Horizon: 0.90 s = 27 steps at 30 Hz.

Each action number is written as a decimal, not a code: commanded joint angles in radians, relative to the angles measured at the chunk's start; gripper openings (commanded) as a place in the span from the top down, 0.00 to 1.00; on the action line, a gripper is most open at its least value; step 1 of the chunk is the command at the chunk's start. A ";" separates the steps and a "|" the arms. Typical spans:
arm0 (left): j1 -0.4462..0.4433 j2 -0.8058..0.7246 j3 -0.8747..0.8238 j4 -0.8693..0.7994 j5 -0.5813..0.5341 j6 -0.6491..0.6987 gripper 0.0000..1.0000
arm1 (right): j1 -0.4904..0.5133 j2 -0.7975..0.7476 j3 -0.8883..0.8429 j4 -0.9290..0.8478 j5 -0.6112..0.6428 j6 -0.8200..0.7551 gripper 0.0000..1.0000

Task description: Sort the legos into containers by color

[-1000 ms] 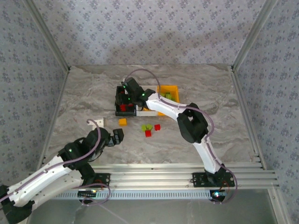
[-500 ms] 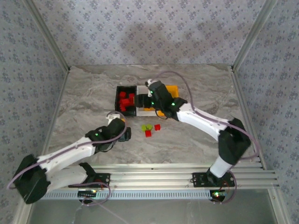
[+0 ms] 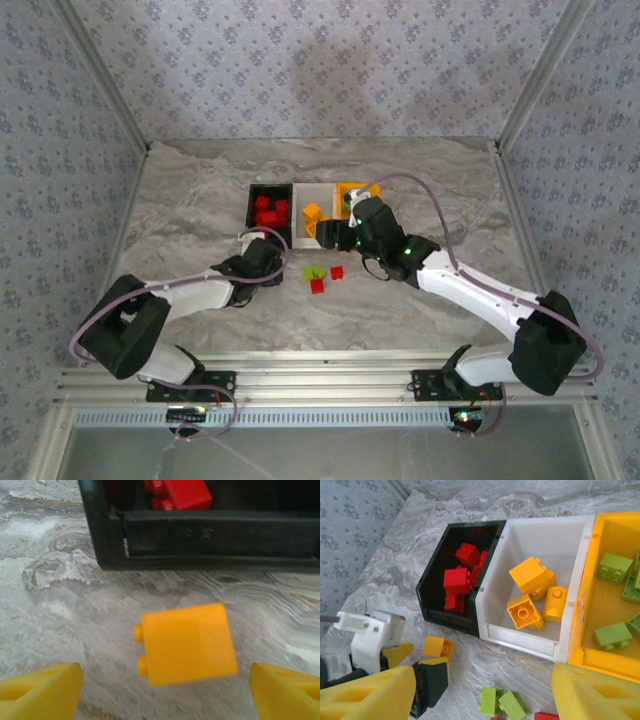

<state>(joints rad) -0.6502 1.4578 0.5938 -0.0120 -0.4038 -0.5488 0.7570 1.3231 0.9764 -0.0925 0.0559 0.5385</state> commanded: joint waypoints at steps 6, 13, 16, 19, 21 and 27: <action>0.043 0.090 0.025 0.154 0.056 0.020 0.26 | -0.004 -0.067 -0.025 -0.011 0.051 0.009 0.26; 0.041 0.066 -0.019 0.166 0.081 -0.008 0.50 | -0.005 -0.090 -0.048 -0.019 0.068 0.012 0.26; 0.026 -0.013 -0.068 0.156 0.078 -0.033 0.57 | -0.005 -0.092 -0.064 -0.011 0.073 0.020 0.26; -0.004 -0.109 -0.099 0.104 0.070 -0.061 0.62 | -0.007 -0.093 -0.082 -0.001 0.077 0.031 0.26; -0.039 -0.185 -0.099 0.044 0.057 -0.076 0.62 | -0.007 -0.097 -0.097 -0.002 0.086 0.039 0.26; -0.111 -0.321 0.044 -0.092 0.085 -0.059 0.60 | -0.019 -0.126 -0.185 -0.017 0.116 0.083 0.26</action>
<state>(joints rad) -0.7506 1.1549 0.5365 -0.0372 -0.3336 -0.6037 0.7479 1.2285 0.8276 -0.0925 0.1322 0.5808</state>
